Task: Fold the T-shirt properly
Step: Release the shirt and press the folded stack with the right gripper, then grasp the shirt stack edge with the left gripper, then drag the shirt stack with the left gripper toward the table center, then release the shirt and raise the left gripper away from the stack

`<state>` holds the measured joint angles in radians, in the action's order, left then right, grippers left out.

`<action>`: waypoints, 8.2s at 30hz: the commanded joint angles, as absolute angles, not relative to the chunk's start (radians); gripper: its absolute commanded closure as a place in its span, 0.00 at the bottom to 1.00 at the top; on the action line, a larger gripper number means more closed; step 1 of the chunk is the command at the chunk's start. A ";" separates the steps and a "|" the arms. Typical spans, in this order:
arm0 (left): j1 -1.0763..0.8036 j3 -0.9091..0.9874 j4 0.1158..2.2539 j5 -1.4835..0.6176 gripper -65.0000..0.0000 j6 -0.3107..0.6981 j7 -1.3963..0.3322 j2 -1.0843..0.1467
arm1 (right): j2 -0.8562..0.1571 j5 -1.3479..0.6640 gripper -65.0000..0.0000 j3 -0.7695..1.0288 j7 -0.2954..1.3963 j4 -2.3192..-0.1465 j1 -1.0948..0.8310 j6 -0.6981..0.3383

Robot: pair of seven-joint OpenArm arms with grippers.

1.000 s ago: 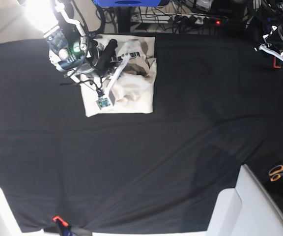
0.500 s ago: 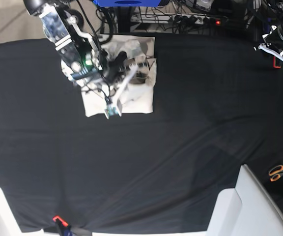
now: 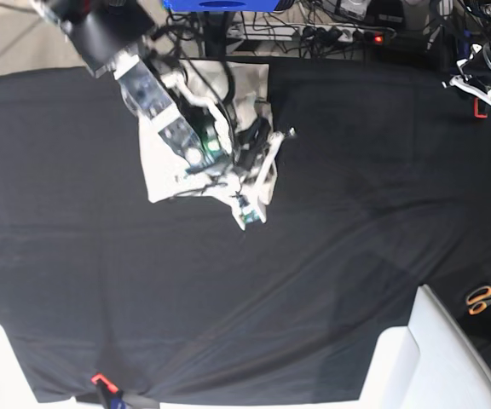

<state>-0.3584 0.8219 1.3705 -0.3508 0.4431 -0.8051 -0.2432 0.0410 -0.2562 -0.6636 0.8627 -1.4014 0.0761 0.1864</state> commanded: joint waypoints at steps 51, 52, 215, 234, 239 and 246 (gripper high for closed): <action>-0.351 0.828 1.388 -0.358 1.00 0.441 -0.794 -0.265 | -0.051 -0.260 1.00 -0.644 0.964 -1.682 -0.223 0.174; -0.351 0.828 1.391 -0.358 1.00 0.441 -0.794 -0.265 | -0.051 -0.260 1.00 -0.644 0.963 -1.673 -0.222 0.153; 0.653 -0.932 1.066 0.133 0.04 0.698 -0.750 -0.084 | -0.151 -0.254 1.00 0.053 0.868 -1.908 -0.318 0.031; 0.200 -0.499 1.741 0.131 1.00 0.698 -0.983 -0.101 | -0.154 -0.252 1.00 -0.065 0.865 -1.908 -0.300 0.030; 0.004 -0.429 1.748 0.125 1.00 0.698 -0.831 -0.131 | -0.157 -0.252 1.00 -0.056 0.865 -1.908 -0.300 0.030; -0.102 -0.420 1.744 0.130 1.00 0.698 -0.788 -0.166 | -0.157 -0.252 1.00 -0.056 0.866 -1.908 -0.303 0.030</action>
<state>-0.1123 -0.4240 1.7275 0.1303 0.7040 -0.8009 -0.1692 -0.1513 -0.2546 -0.0589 0.8822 -1.8912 -0.3084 0.0292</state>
